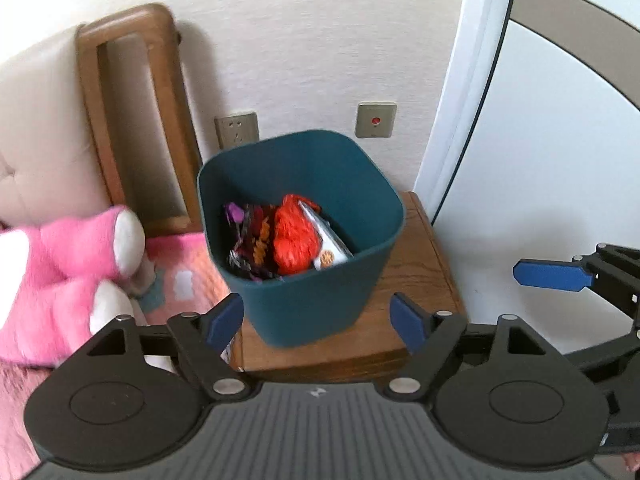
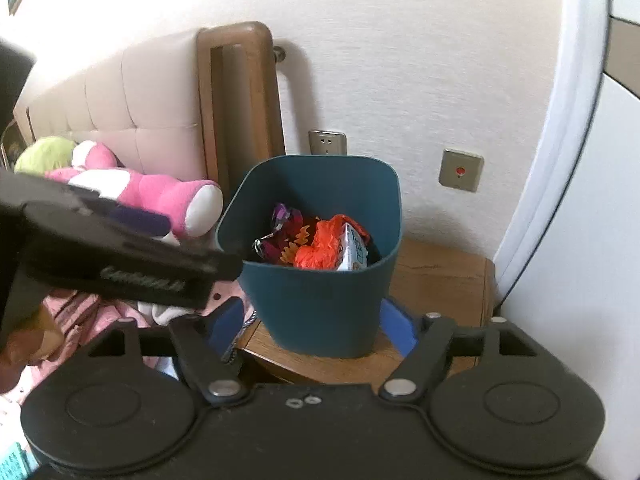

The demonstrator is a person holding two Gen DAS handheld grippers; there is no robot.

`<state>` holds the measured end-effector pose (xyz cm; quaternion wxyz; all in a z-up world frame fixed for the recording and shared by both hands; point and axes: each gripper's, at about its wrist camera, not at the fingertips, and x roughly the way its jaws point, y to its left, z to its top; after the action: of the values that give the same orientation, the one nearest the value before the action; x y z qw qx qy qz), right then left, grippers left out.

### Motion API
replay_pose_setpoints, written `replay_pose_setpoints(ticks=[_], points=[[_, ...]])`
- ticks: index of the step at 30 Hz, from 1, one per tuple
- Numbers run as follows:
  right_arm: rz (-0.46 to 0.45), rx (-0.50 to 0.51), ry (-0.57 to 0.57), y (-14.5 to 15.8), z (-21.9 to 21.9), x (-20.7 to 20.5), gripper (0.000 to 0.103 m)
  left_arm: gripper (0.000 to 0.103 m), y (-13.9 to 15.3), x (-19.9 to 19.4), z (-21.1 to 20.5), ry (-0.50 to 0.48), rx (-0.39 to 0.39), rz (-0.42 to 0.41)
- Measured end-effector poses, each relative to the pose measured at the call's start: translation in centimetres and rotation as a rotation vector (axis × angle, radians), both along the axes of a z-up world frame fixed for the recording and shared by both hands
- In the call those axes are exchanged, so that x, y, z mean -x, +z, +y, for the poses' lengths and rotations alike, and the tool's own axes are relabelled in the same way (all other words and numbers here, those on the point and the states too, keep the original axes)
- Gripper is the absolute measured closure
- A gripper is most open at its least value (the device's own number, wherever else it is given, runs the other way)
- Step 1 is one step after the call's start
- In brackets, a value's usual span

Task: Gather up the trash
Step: 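Move both open tools back down toward the remaining floor trash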

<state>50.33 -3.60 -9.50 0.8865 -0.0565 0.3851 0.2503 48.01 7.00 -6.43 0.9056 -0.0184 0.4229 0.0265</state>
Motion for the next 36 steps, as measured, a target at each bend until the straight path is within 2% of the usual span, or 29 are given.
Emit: replay_pose_setpoints(ticks=[3, 7, 11, 18, 22, 23, 30, 33, 36], points=[[-0.006, -0.02, -0.004, -0.5, -1.0, 1.5, 0.017, 0.022, -1.0, 1.6, 0.0, 0.011, 0.035, 0.012], [0.011, -0.049, -0.01, -1.9, -2.2, 3.1, 0.012, 0.022, -3.0, 3.4, -0.2, 0.021, 0.027, 0.013], [0.057, -0.056, -0.024, -4.7, -3.3, 4.1, 0.004, 0.022, -5.5, 4.5, -0.4, 0.016, 0.011, 0.012], [0.135, -0.029, -0.065, -10.8, -5.0, 5.1, 0.0, 0.019, -12.4, 5.0, 0.0, -0.014, 0.096, 0.071], [0.191, -0.03, -0.108, -15.4, -6.1, 4.9, 0.0, 0.003, -18.4, 5.0, 0.0, -0.022, 0.119, 0.128], [0.204, -0.028, -0.123, -16.7, -6.4, 4.9, 0.0, 0.002, -19.9, 5.0, -0.1, -0.02, 0.12, 0.143], [0.282, -0.011, -0.203, -26.9, -7.5, 3.8, 0.0, 0.002, -32.5, 4.2, -0.5, 0.002, 0.114, 0.278], [0.309, 0.008, -0.231, -32.2, -8.0, 3.4, 0.0, 0.002, -38.5, 3.4, -0.4, 0.013, 0.141, 0.34], [0.317, 0.014, -0.252, -37.8, -8.1, 2.9, 0.0, 0.002, -44.1, 3.0, -0.7, 0.034, 0.134, 0.362]])
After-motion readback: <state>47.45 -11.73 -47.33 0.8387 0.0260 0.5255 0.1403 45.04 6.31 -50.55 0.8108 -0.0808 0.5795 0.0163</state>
